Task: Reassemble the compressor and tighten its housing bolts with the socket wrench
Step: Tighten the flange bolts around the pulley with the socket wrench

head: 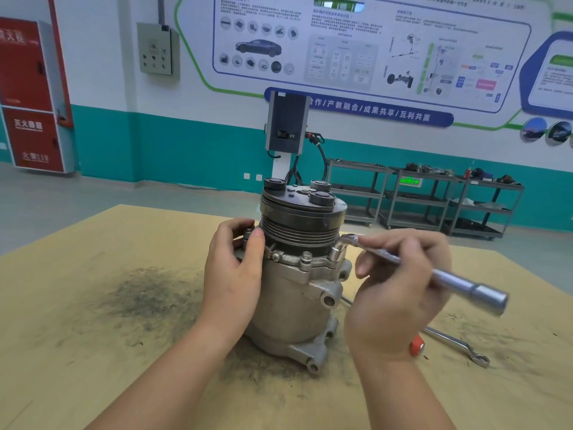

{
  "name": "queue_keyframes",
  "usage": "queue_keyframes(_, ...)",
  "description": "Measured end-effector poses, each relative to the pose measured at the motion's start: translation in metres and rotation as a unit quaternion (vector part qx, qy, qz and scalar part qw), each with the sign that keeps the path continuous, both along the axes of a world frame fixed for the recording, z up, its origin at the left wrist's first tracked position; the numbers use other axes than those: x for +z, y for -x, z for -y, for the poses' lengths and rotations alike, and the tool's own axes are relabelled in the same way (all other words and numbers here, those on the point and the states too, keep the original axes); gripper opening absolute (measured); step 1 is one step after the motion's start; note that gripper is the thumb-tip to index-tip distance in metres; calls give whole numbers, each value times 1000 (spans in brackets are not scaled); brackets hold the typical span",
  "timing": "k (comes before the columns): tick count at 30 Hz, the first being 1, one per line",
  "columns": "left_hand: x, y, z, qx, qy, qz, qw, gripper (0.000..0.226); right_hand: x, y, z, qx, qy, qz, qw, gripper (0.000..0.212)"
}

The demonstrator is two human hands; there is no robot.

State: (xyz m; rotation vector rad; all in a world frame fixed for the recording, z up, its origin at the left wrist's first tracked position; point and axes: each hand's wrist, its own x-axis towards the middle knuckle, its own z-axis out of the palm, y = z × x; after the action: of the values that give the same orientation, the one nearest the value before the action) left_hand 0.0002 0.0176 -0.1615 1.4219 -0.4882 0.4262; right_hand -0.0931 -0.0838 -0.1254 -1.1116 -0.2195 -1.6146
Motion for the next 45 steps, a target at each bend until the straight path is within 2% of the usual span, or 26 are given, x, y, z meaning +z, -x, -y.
queue_keyframes(2,0,-1,0,0,3,3,1000,10,-8,-4,-11,-92,125,-50,987,22)
queue_keyframes(4,-1,-1,0,-1,5,6,1000,9,-13,-8,-16,-147,198,-89,965,24)
queue_keyframes(10,0,-1,0,3,-3,11,1000,11,-4,-5,-8,-135,246,-86,956,32)
queue_keyframes(12,0,-1,0,5,-5,9,1000,11,2,-1,-3,-98,199,-71,973,20)
queue_keyframes(15,-1,1,0,4,-5,0,1000,13,11,3,6,-38,44,-68,996,22)
queue_keyframes(17,-1,1,-1,4,-6,0,1000,13,13,3,13,37,-54,-76,995,24)
queue_keyframes(20,-1,0,-1,3,-6,2,1000,11,14,-1,20,121,-137,-92,979,25)
queue_keyframes(28,-6,-2,-1,7,-16,27,999,6,18,-1,31,295,-208,-103,927,27)
queue_keyframes(33,-4,-2,0,12,-21,35,999,15,21,-1,39,365,-228,-137,892,26)
queue_keyframes(36,-4,-2,-1,8,-24,42,999,18,20,-2,36,318,-191,-145,917,27)
queue_keyframes(40,-3,0,-1,4,-27,38,999,24,14,-1,18,147,-72,-120,979,26)
queue_keyframes(42,-3,-1,-1,9,-29,38,999,24,9,-2,9,78,-32,-97,992,23)
queue_keyframes(45,-5,-2,-1,13,-29,42,999,22,5,-2,4,42,-25,-77,996,23)
